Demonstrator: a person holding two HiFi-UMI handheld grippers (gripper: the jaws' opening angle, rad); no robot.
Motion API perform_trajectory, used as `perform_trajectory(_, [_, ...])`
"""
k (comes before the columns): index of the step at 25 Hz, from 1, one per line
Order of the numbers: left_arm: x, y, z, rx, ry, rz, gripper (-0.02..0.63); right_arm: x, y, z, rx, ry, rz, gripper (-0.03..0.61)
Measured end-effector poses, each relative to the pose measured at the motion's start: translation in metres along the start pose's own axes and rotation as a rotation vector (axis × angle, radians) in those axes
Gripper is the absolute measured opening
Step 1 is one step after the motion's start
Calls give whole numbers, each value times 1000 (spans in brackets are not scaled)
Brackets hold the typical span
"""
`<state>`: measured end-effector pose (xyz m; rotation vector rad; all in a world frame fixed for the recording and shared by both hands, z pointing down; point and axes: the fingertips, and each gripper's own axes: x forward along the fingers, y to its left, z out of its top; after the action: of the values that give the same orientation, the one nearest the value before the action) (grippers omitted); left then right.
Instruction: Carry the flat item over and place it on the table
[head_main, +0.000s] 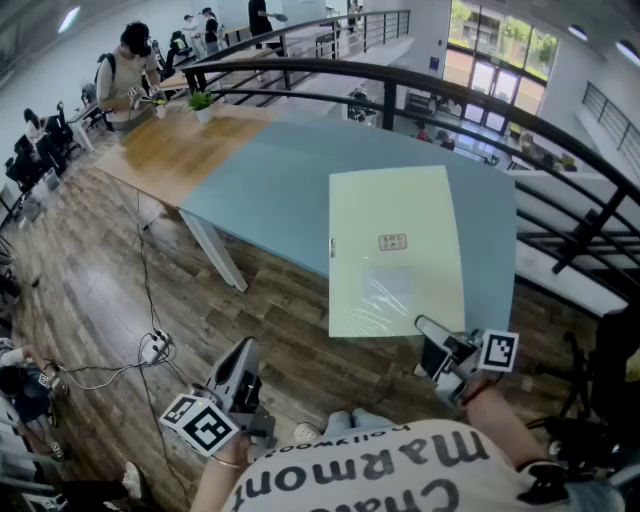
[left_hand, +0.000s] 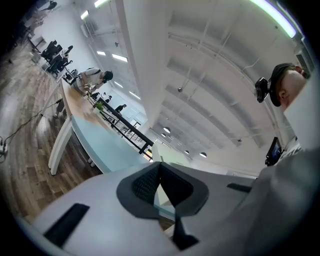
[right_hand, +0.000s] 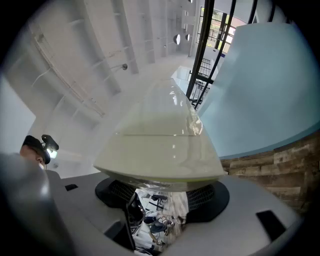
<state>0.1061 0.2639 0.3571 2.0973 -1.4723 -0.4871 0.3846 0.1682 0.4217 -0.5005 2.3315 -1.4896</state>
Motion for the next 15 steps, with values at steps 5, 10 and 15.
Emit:
perform_trajectory(5, [-5,2,4,-9,0,8,3,5,5,0,-13,8,-6,298])
perform_trajectory(10, [-12,16,12,-22,-6,25,3,21,5,-2,-12,11,3,298])
perform_trajectory(15, [-16,33,33,-13,-5,15,2,50,0,-5,12,2,-6,299])
